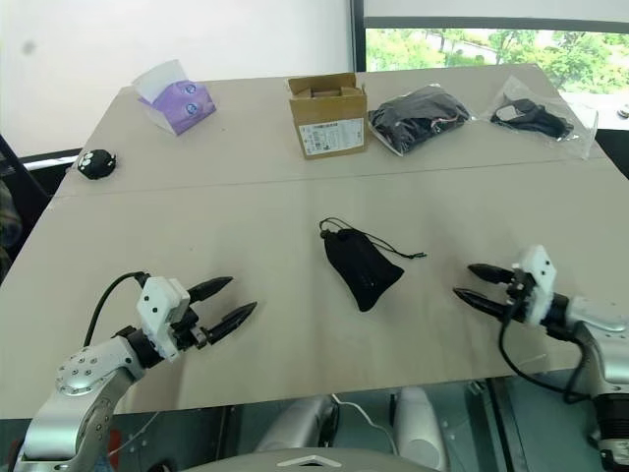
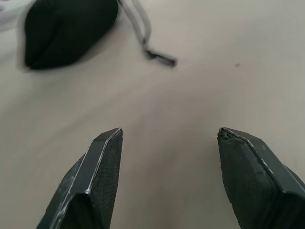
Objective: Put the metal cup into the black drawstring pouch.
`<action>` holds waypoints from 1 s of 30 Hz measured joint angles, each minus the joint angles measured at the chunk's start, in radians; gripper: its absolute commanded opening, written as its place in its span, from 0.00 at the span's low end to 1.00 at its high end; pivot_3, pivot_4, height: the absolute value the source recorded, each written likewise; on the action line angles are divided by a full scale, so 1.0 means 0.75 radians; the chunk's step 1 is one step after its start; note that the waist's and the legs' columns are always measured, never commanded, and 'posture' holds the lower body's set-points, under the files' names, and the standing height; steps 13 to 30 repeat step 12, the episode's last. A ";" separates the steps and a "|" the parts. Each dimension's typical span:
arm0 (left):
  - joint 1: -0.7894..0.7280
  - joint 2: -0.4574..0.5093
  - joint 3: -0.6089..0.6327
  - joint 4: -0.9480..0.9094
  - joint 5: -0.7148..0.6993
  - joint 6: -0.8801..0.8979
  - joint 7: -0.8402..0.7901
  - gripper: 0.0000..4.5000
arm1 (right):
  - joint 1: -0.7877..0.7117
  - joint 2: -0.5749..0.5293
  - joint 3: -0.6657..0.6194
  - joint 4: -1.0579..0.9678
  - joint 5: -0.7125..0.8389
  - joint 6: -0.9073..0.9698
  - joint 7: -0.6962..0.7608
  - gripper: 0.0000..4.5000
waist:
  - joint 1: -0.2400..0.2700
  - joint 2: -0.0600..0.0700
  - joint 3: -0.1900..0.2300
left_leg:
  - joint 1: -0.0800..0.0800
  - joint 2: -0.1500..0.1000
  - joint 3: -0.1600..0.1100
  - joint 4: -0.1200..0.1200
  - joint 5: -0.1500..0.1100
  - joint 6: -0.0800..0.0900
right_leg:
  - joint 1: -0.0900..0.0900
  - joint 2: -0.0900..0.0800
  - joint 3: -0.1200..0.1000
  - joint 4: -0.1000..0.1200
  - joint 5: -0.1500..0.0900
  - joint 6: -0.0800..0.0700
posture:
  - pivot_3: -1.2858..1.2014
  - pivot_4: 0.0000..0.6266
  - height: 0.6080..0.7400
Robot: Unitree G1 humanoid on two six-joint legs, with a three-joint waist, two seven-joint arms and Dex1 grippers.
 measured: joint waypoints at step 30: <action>0.061 -0.035 0.018 -0.001 0.012 -0.033 0.033 0.81 | -0.059 0.004 -0.051 0.286 0.020 -0.429 0.239 0.71 | 0.001 0.000 0.000 | 0.018 0.001 0.003 -0.007 -0.001 0.001 | 0.016 0.001 0.002 -0.004 0.000 0.000 | 0.52 0.24 1.00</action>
